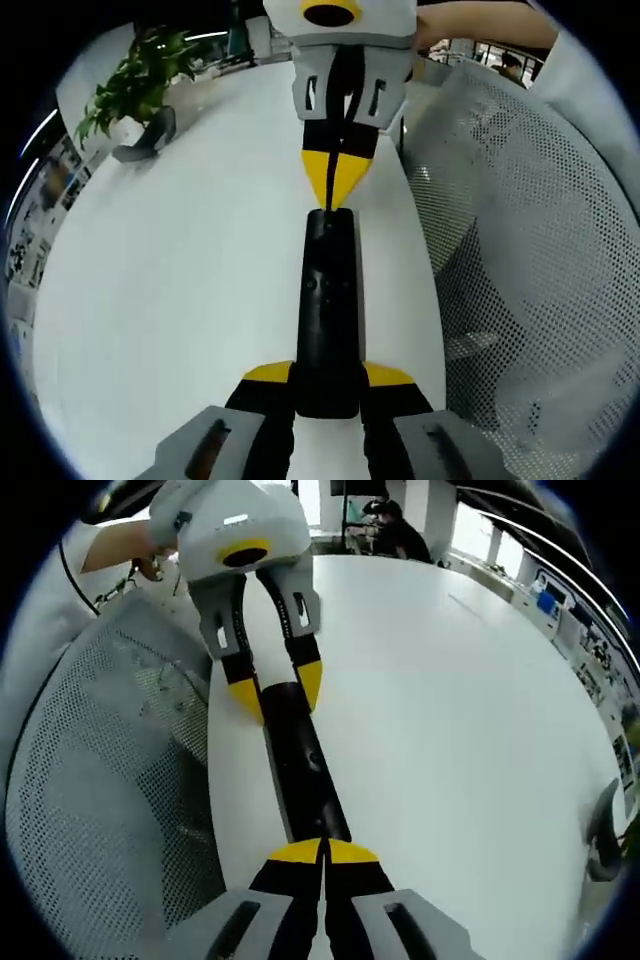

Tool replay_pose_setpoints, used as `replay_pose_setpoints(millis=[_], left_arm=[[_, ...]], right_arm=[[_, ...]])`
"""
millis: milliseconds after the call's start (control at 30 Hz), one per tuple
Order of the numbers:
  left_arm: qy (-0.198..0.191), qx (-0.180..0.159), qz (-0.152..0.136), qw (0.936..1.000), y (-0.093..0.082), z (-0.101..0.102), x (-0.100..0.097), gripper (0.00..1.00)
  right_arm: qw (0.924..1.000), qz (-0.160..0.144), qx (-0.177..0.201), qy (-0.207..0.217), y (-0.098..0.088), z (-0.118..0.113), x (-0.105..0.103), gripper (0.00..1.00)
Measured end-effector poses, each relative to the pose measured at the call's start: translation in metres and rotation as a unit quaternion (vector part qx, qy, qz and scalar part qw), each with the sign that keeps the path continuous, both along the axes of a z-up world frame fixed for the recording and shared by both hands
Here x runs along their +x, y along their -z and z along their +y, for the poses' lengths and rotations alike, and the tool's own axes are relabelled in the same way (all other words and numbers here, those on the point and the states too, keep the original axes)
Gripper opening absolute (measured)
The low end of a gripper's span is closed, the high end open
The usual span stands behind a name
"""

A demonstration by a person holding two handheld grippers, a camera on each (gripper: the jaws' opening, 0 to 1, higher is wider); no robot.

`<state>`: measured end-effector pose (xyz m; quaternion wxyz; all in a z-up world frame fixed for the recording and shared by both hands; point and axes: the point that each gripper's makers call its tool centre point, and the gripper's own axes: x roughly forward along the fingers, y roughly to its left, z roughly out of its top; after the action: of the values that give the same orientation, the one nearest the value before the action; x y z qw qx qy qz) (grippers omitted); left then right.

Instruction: Press the specified remote control buttons in sequence, fully releasing each button before pressing the next.

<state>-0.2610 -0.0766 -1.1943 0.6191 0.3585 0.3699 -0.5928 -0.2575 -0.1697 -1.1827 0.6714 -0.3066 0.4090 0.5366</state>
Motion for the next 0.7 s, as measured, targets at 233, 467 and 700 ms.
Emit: replay_pose_setpoints(millis=[233, 467, 700], left_arm=[[-0.001, 0.006, 0.002, 1.0, 0.0002, 0.0, 0.0005, 0.24], [-0.008, -0.017, 0.004, 0.9998, 0.0005, 0.0015, 0.0011, 0.24], [-0.014, -0.032, 0.002, 0.9994, -0.0003, 0.0009, 0.0001, 0.24]], right_arm=[[0.9965, -0.009, -0.05, -0.066, 0.0013, -0.0001, -0.0014, 0.0], [0.9902, 0.029, -0.117, -0.071, 0.0046, 0.0028, 0.0012, 0.0], [0.9932, 0.051, -0.104, -0.011, 0.0046, 0.0022, 0.0025, 0.0]])
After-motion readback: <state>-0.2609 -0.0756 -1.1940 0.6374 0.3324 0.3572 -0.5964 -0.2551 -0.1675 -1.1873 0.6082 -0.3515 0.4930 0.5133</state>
